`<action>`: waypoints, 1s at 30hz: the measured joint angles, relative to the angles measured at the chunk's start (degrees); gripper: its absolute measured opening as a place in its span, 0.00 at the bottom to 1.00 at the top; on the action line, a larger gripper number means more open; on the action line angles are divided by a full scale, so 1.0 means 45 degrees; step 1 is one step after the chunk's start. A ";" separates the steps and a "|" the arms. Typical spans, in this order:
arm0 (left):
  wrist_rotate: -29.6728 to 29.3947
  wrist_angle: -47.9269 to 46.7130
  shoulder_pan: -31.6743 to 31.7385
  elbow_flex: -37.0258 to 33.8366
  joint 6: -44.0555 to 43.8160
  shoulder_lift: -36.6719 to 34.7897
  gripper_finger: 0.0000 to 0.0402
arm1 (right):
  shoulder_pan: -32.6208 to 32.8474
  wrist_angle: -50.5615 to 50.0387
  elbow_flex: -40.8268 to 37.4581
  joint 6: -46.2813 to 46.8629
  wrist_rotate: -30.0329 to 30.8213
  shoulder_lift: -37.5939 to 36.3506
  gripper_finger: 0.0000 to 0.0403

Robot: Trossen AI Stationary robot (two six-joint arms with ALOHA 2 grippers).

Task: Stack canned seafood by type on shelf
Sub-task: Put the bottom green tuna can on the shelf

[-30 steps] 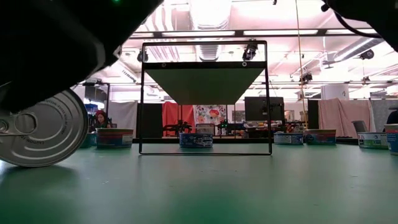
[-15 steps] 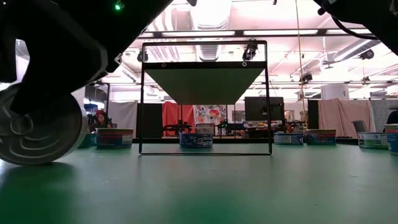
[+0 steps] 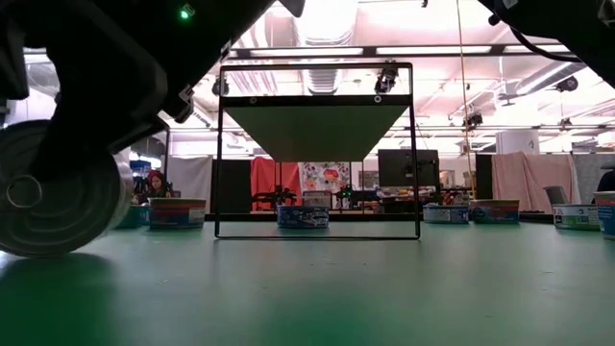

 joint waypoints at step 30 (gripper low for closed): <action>-0.1250 -0.0601 -0.0137 -0.0015 -0.0445 -0.0193 0.00 | 0.0892 -0.2337 0.0089 0.3712 -0.1225 -0.4208 0.32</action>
